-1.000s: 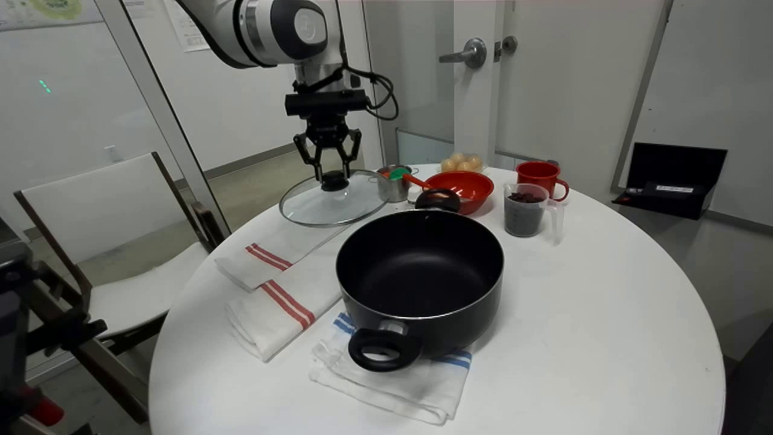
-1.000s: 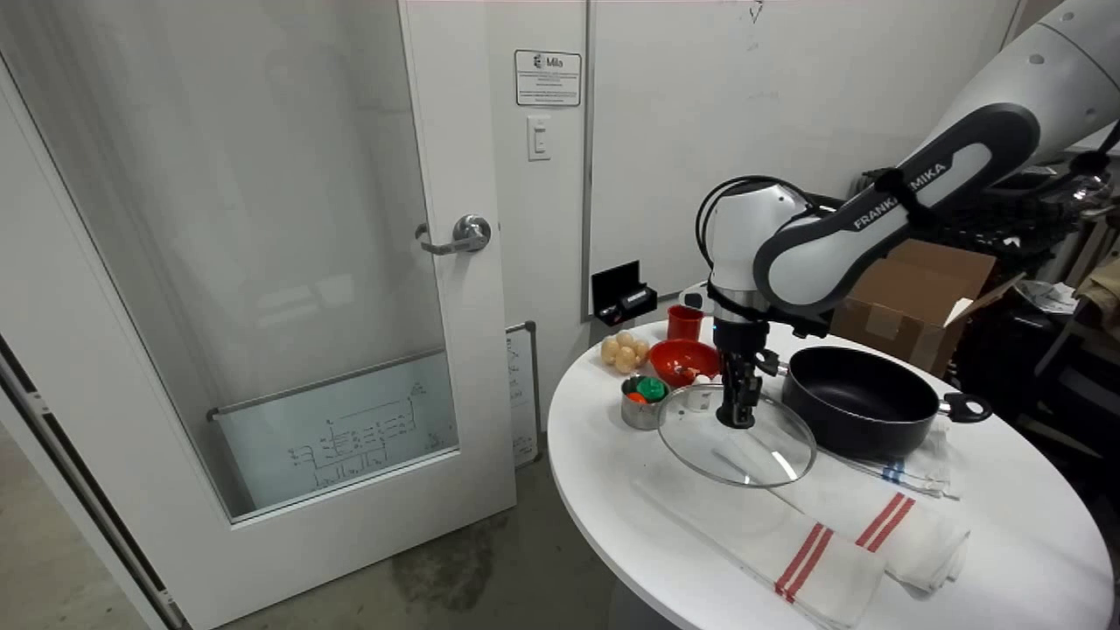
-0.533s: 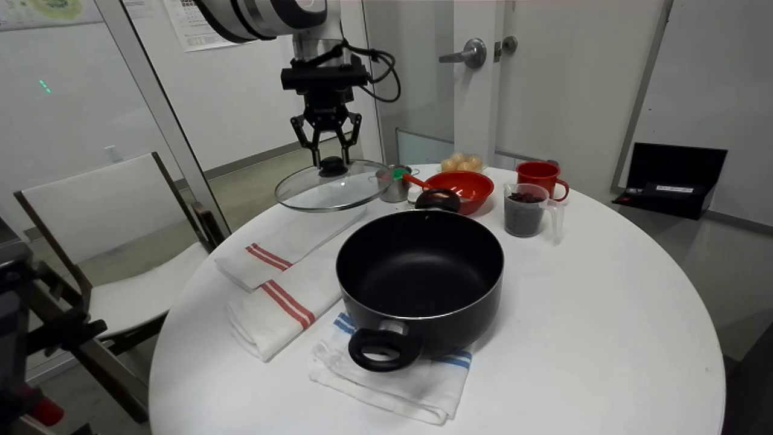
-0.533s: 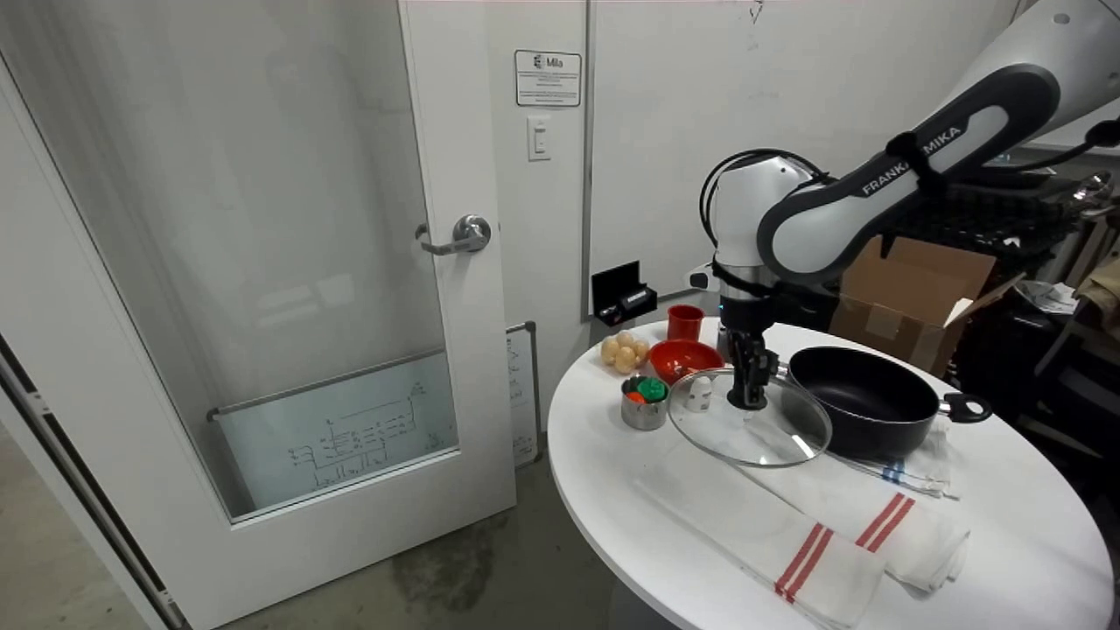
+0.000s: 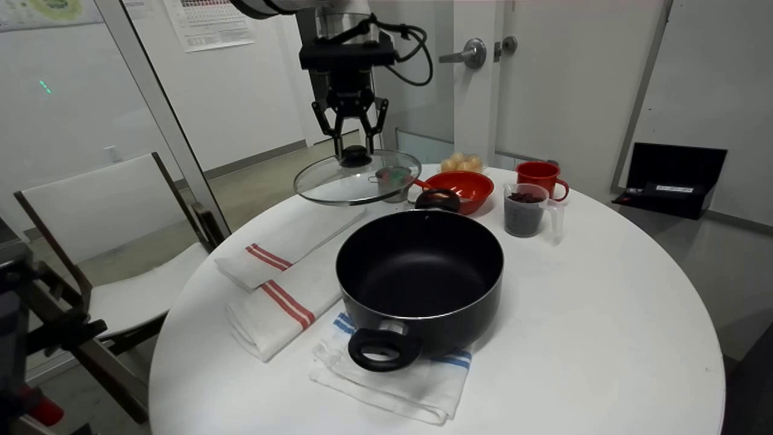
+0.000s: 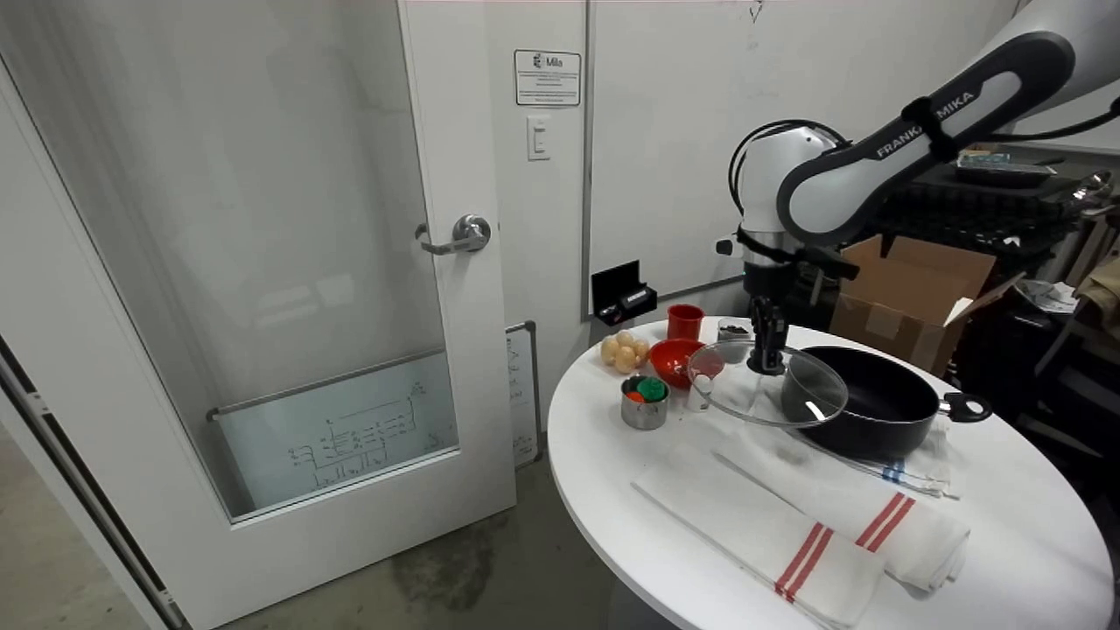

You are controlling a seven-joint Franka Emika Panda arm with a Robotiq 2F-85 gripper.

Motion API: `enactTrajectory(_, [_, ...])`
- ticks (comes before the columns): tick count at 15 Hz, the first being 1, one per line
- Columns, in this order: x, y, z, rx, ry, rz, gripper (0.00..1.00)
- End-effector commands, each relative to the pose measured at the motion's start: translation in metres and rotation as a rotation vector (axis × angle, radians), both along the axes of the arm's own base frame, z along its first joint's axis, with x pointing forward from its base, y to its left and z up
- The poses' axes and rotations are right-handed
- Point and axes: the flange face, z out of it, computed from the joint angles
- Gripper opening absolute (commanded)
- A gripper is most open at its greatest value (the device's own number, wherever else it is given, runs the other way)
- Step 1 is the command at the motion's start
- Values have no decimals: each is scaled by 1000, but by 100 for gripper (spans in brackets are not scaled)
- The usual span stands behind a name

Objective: Pick up the lid, then place it on the pot

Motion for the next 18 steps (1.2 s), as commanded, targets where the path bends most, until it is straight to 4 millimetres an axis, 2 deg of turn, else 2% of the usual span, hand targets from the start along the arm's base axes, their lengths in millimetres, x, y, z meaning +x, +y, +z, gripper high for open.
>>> enactTrajectory(1, [-5,-37,25,22,-7,-96,25])
enactTrajectory(6, [-13,-85,32,54,-20,-211,25])
enactTrajectory(11, [-32,-120,34,77,-44,-307,25])
enactTrajectory(18, [-56,-165,25,56,-49,-433,25])
